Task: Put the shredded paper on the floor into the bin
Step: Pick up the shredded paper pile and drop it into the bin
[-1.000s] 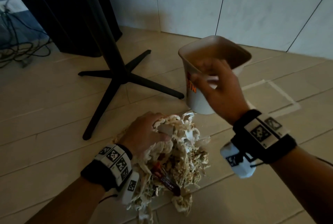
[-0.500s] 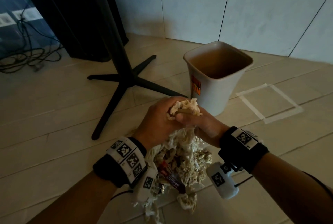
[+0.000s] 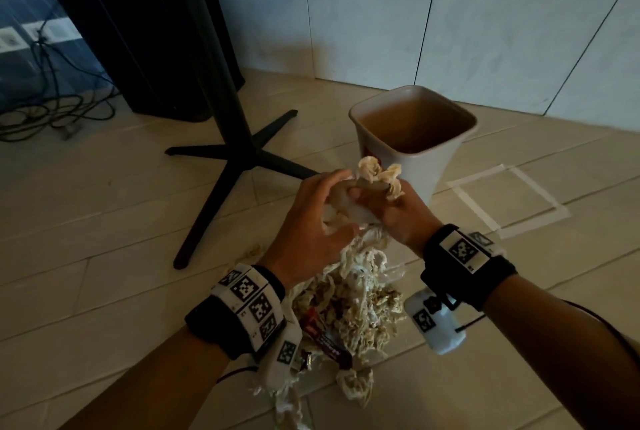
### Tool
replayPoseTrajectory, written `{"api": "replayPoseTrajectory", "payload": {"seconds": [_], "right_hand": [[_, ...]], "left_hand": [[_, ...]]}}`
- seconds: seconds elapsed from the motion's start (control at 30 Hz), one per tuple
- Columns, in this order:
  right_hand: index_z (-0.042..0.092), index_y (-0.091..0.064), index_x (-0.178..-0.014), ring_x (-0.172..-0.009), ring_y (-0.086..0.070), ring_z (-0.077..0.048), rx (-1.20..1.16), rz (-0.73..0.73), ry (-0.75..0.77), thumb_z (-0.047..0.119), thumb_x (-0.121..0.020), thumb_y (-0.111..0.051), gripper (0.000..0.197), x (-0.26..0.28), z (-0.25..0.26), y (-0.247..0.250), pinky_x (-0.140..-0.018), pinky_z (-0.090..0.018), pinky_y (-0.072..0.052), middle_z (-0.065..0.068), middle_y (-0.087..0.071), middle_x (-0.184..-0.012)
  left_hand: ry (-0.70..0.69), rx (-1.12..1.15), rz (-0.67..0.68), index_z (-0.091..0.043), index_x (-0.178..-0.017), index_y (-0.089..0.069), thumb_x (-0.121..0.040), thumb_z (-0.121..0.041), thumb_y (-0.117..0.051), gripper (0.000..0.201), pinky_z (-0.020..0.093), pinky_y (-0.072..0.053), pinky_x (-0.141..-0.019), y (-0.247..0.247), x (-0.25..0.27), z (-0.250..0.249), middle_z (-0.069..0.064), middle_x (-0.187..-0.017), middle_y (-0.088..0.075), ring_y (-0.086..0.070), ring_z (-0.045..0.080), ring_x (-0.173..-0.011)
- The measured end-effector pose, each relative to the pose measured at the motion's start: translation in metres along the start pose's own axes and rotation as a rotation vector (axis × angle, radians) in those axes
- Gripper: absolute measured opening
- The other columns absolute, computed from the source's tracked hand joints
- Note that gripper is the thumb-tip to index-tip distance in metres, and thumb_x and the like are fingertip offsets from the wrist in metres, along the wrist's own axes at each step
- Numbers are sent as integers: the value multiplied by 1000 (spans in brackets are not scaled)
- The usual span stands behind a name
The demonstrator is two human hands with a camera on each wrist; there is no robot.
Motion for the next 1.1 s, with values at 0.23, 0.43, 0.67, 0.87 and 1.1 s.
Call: {"api": "replayPoseTrajectory", "payload": {"seconds": [0.23,0.43,0.67,0.87,1.1], "right_hand": [[9,-66,-110,-94,-69,-21,96,-167,40,24,-94,-62,22,-29,39,57,-86,-47,-57,-10,-71,-105],[2,-67,-110,-101,-69,-28,-19,-333,95,24,-83,-68,35,-75,85,98,-90,-46,-56,-17,-71,-108],[12,-67,-108,-102,-69,-21,56,-405,118,36,-78,-70,38,-124,78,122,-92,-49,-54,-7,-72,-107],[25,-61,-113,-102,-67,-21,243,-396,-29,57,-67,-69,57,-146,17,128,-92,-47,-53,2,-71,-107],[24,-50,-132,-114,-55,-21,563,-207,-229,53,-68,-72,73,-134,-16,114,-81,-31,-49,-6,-51,-134]], "left_hand": [[151,24,-10,-41,-138,-40,-90,-22,-68,59,11,-44,-77,7,6,36,-13,-142,-39,-45,7,-123],[304,-102,108,-38,-134,-46,-89,-30,-66,49,17,-41,-94,0,15,92,-8,-137,-50,-49,5,-125],[403,-178,258,-31,-135,-48,-91,-28,-65,47,30,-42,-103,-25,19,137,-4,-136,-47,-44,5,-125],[409,-338,390,-36,-136,-44,-85,-43,-68,56,36,-42,-105,-42,3,168,-5,-138,-42,-43,16,-130],[346,-414,603,-54,-141,-27,-70,-62,-74,86,41,-27,-112,-83,-21,162,-12,-157,-15,-16,19,-144]]}}
Point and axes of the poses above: each hand's wrist, its own x-axis away from the middle knuckle, its own y-axis out of the back of the hand, z = x × y, the point moved 6 cm from there along -x, towards the middle knuckle
